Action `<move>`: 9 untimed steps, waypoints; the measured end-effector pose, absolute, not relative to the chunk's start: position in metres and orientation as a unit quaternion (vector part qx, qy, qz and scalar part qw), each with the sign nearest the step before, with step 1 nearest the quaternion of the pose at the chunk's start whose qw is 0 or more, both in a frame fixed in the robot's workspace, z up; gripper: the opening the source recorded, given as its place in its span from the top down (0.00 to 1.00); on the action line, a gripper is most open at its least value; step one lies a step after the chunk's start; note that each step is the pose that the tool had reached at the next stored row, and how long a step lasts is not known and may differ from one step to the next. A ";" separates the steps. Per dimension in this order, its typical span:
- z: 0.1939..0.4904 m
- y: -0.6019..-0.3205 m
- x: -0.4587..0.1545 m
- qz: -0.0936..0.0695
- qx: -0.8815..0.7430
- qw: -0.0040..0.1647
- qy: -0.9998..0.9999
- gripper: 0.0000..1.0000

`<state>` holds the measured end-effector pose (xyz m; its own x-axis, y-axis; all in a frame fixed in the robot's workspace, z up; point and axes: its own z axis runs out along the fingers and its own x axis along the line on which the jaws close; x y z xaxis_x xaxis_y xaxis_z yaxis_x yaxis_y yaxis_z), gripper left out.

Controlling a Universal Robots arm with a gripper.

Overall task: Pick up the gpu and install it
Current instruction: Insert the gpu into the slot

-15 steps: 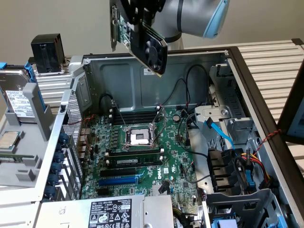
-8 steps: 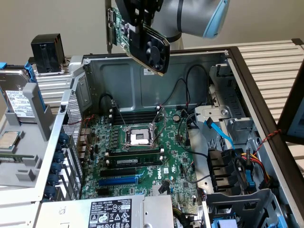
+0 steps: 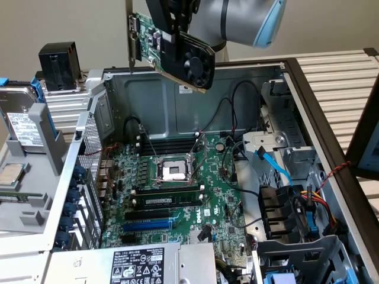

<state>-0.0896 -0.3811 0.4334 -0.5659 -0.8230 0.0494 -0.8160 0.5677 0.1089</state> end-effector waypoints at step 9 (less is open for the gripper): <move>0.432 -0.381 -0.090 -0.038 0.516 0.031 -0.855 0.72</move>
